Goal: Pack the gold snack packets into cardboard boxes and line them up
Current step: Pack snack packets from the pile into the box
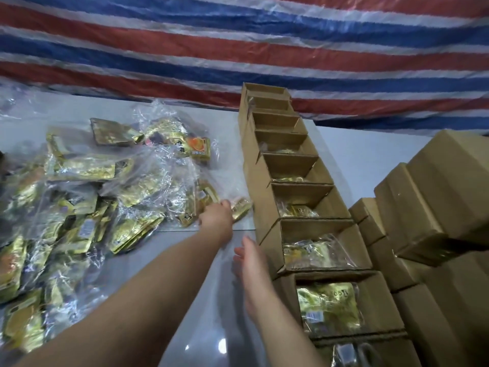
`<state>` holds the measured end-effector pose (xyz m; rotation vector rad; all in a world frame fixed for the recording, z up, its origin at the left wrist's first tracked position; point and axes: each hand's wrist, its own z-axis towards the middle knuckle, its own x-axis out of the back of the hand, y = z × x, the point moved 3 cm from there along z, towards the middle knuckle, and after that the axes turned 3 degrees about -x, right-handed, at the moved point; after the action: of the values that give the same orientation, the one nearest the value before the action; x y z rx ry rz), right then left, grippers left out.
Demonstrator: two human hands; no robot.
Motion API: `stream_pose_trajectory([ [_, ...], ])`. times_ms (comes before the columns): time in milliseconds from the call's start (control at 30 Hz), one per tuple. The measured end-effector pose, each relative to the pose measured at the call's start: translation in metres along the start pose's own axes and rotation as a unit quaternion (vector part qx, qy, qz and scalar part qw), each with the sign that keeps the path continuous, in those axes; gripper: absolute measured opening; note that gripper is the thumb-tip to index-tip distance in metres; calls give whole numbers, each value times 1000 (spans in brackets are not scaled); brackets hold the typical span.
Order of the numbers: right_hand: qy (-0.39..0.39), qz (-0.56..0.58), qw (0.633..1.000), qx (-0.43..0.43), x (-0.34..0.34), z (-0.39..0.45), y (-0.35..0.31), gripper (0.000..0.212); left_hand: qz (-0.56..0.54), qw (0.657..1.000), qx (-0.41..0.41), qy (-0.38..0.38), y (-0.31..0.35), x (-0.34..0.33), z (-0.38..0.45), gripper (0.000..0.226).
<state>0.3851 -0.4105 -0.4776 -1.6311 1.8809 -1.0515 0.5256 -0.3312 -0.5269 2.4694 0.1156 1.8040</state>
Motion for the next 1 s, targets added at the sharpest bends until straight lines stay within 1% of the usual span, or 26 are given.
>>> stream_pose_trajectory([
  [33,-2,6,1000,1,-1,-3,0,45,-21,1000,0,0,-2,1,-4,60],
  [100,-6,29,1000,0,-4,-11,0,36,-114,993,5,-9,-11,9,-16,45],
  [133,-7,44,999,-5,-5,-16,-1,31,-176,984,14,-15,-18,15,-25,43],
  [167,-7,61,998,-7,-5,-22,-2,26,-250,968,25,-24,-25,24,-37,46],
  [200,-7,81,997,-11,-6,-28,-3,22,-331,943,29,-32,-31,33,-52,51],
  [267,0,121,992,-23,-6,-42,-11,18,-488,872,19,-39,-40,56,-87,48],
  [300,12,136,990,-26,-5,-50,-16,15,-546,837,15,-40,-45,69,-106,48],
  [333,21,154,988,-22,-5,-58,-24,19,-579,814,11,-31,-51,82,-126,49],
  [367,21,174,984,-13,-6,-67,-32,32,-586,810,4,-8,-57,98,-146,51],
  [400,12,196,981,-7,-9,-79,-41,47,-570,821,-4,25,-62,114,-168,50],
  [433,-10,210,978,-3,-13,-94,-50,58,-533,843,-16,63,-68,131,-190,46],
  [500,-89,208,974,13,-26,-128,-71,69,-430,892,-67,122,-76,161,-231,35],
  [533,-128,209,969,28,-34,-144,-83,72,-381,909,-94,142,-76,175,-250,27],
  [567,-151,216,963,51,-40,-160,-94,76,-342,918,-117,162,-77,187,-266,24],
  [633,-180,239,950,93,-51,-190,-115,80,-311,916,-147,207,-80,212,-292,26],
  [700,-194,241,945,106,-59,-211,-130,75,-325,903,-163,231,-85,232,-313,26],
  [767,-195,246,945,95,-63,-219,-133,58,-332,902,-174,215,-90,243,-330,32],
  [800,-195,254,944,78,-62,-221,-131,49,-336,903,-187,189,-93,245,-338,36],
  [833,-205,261,942,58,-60,-222,-127,43,-352,900,-208,150,-98,243,-344,39],
  [867,-224,259,938,44,-57,-224,-121,40,-395,887,-223,91,-105,239,-349,44],
  [900,-247,249,936,37,-53,-227,-114,42,-454,862,-224,24,-114,233,-355,49],
  [933,-260,235,936,37,-47,-229,-104,49,-501,842,-200,-12,-127,224,-359,53],
  [967,-258,222,939,40,-40,-229,-94,57,-522,837,-165,-14,-141,212,-362,57],
  [1000,-244,212,945,38,-33,-229,-83,62,-508,853,-122,10,-156,196,-363,58],
])
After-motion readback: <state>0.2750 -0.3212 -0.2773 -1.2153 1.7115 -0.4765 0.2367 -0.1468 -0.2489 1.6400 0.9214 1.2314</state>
